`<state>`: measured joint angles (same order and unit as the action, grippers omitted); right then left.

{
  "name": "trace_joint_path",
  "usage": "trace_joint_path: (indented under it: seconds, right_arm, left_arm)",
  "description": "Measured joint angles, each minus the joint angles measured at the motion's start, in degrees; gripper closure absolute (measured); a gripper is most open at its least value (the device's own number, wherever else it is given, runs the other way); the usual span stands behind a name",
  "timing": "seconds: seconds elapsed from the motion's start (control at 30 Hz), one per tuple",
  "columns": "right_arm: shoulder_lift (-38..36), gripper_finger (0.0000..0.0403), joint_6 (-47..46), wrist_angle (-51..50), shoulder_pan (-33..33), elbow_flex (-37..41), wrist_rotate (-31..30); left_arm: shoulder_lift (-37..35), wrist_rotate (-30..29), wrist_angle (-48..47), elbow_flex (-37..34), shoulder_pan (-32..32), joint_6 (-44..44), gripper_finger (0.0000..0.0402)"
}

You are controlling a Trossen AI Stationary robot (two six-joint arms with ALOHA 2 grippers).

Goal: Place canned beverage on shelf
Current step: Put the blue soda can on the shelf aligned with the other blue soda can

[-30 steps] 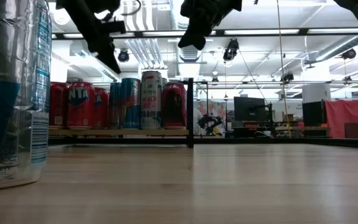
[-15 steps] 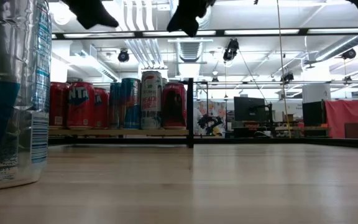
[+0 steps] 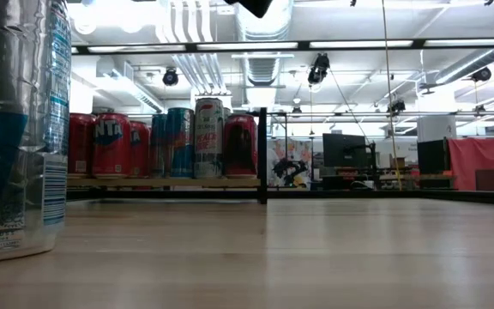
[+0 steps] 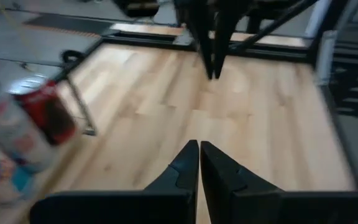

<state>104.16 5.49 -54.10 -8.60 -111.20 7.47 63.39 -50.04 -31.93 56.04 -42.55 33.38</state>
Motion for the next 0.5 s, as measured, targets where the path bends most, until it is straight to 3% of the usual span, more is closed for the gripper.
trace_joint_path:
  seconds: [0.17,0.5]
  right_arm:
    - [0.0,0.0394,-3.1,9.1,-4.4,7.2,-0.1]
    - [0.0,0.0394,-9.1,34.7,-8.8,23.1,-4.6]
  left_arm:
    - [6.0,0.4,-3.0,4.0,-4.3,7.5,0.0402]
    - [18.7,19.9,-17.9,14.4,-5.6,21.2,0.0402]
